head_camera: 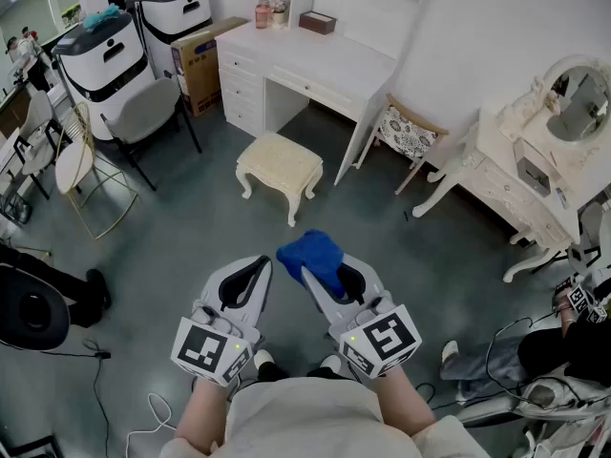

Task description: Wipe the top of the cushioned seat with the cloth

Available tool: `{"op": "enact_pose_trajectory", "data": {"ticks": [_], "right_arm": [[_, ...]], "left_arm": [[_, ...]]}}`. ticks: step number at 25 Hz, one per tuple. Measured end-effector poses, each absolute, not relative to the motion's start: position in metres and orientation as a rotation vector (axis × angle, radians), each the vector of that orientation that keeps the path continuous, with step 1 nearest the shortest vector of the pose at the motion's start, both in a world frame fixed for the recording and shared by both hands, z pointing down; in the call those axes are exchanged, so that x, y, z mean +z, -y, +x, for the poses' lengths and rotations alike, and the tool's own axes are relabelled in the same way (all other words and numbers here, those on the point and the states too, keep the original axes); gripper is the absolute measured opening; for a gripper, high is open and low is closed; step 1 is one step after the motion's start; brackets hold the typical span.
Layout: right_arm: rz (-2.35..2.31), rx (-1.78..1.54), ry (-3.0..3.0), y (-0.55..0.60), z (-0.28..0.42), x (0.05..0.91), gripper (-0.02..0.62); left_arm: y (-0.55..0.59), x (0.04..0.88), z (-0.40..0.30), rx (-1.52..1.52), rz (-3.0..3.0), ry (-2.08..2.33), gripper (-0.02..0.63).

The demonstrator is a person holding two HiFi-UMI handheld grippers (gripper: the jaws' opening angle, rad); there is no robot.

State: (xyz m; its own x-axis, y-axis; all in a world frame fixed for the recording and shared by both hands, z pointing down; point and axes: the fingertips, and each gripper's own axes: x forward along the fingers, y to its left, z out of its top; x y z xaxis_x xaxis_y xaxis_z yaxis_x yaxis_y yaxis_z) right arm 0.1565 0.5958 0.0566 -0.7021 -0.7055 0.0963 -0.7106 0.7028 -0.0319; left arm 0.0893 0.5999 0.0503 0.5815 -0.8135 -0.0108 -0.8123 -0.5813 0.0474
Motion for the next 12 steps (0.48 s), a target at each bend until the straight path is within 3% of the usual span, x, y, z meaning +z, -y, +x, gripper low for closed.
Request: {"op": "enact_pose_trajectory", "data": {"ticks": [12], "right_arm": [[1.221, 0.098, 2.822, -0.599, 0.138, 0.058, 0.116]], "left_arm": [[-0.601, 0.05, 0.069, -0.045, 2.784, 1.387, -0.001]]}}
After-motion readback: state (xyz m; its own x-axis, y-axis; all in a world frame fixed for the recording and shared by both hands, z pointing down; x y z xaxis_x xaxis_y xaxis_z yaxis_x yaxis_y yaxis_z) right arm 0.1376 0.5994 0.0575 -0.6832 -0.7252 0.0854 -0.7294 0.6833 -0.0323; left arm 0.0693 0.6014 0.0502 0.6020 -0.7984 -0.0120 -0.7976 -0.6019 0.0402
